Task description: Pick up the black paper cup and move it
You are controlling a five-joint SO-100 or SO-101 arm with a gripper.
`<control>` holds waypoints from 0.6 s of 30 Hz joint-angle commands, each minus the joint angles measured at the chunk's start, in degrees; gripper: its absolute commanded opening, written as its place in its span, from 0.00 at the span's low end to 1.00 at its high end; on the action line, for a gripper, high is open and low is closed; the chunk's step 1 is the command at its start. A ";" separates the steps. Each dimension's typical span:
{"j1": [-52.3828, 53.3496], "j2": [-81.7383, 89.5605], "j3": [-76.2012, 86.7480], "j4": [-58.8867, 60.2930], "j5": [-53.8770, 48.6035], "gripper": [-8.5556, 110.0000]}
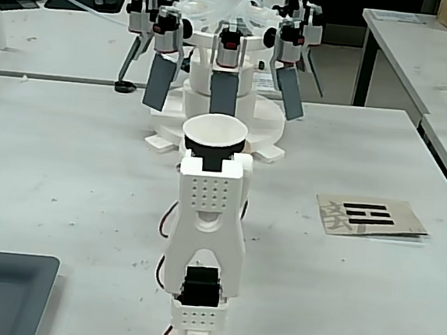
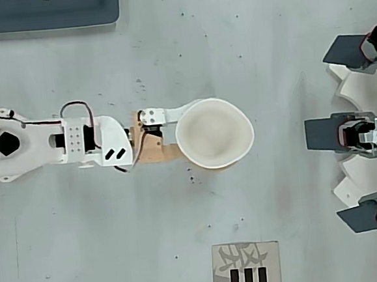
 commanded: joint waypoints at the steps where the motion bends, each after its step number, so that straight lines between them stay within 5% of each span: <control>1: 1.14 -0.70 -6.33 0.88 0.44 0.12; 18: 2.64 -10.46 -23.47 7.47 0.62 0.12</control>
